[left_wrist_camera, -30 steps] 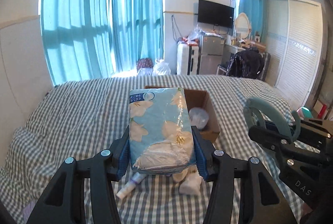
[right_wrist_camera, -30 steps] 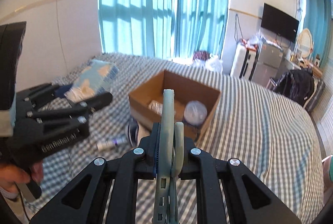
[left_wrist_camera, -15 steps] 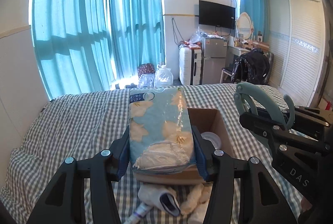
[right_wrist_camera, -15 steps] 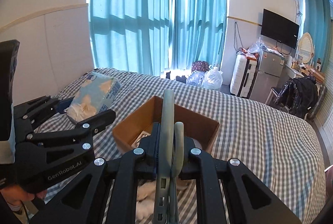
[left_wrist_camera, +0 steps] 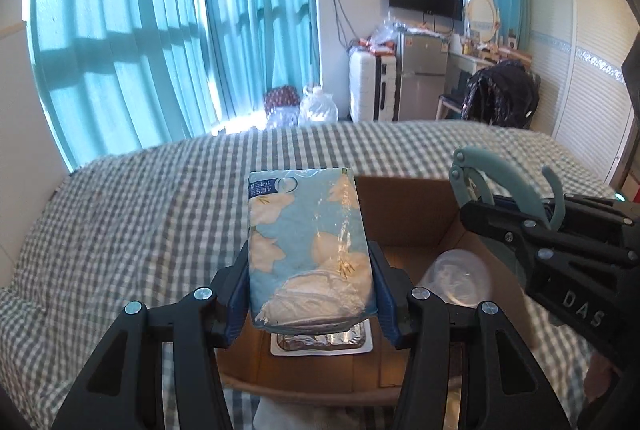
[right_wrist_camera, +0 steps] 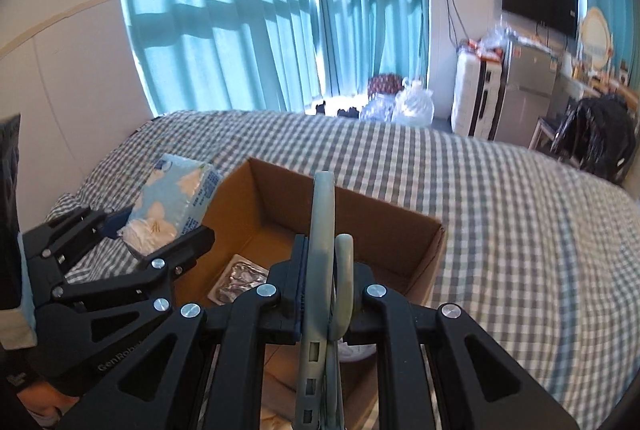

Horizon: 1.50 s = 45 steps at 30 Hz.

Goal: Organize objects
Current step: 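Carry the tissue pack and hanger clip into the box and open both tools, then lift both tools out of the box toward the remaining items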

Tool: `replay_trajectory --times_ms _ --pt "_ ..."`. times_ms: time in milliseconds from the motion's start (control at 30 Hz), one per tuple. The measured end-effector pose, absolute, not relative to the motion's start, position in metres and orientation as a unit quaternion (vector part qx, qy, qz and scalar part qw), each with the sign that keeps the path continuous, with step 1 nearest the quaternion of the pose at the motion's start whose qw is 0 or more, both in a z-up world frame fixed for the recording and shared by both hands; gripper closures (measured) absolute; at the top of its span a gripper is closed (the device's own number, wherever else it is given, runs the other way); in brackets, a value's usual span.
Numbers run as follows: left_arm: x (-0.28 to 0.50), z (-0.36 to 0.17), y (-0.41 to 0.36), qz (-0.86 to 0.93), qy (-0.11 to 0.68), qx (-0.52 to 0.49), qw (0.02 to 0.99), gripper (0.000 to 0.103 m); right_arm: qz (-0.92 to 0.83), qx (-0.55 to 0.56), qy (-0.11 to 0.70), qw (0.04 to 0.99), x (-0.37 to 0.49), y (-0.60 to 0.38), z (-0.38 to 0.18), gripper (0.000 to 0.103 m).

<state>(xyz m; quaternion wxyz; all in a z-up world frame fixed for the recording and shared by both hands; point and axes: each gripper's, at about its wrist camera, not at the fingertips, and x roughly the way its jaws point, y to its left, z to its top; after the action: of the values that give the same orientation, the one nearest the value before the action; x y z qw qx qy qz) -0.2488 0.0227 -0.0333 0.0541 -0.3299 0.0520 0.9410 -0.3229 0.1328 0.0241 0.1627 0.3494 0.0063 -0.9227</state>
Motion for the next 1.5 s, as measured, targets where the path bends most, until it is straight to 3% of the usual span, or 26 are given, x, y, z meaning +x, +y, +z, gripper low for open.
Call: replay_trajectory --times_ms 333,500,533,600,667,800,867,1067,1267,1500 --pt "-0.270 -0.068 0.017 0.929 0.051 -0.363 0.052 0.049 -0.910 0.376 -0.013 0.175 -0.347 0.128 -0.008 0.091" --pt "-0.263 -0.064 0.017 0.931 0.053 -0.359 0.051 0.044 -0.912 0.371 -0.028 0.176 -0.340 0.130 -0.003 0.089" --pt "-0.259 -0.060 0.018 0.933 0.060 -0.352 0.049 0.040 -0.914 0.366 -0.030 0.173 -0.337 0.132 0.001 0.087" --pt "-0.252 -0.048 0.018 0.936 0.071 -0.341 0.043 0.029 -0.919 0.357 -0.034 0.165 -0.328 0.135 0.013 0.067" --pt "-0.245 -0.036 0.016 0.940 0.075 -0.329 0.040 0.024 -0.924 0.345 -0.041 0.161 -0.318 0.138 0.029 0.058" --pt "-0.223 -0.002 0.007 0.948 0.070 -0.309 0.031 0.018 -0.933 0.324 -0.027 0.158 -0.287 0.139 0.061 0.052" --pt "-0.205 0.019 0.000 0.955 0.067 -0.289 0.024 0.005 -0.938 0.312 -0.019 0.153 -0.269 0.140 0.080 0.042" --pt "-0.158 0.067 -0.020 0.965 0.058 -0.256 0.013 0.000 -0.952 0.273 -0.012 0.139 -0.207 0.139 0.133 0.023" --pt "-0.115 0.089 -0.034 0.968 0.055 -0.246 -0.003 0.000 -0.958 0.252 0.014 0.133 -0.151 0.123 0.159 0.019" --pt "-0.079 0.082 -0.057 0.968 0.057 -0.246 -0.008 0.000 -0.957 0.258 0.032 0.131 -0.108 0.108 0.145 0.017"
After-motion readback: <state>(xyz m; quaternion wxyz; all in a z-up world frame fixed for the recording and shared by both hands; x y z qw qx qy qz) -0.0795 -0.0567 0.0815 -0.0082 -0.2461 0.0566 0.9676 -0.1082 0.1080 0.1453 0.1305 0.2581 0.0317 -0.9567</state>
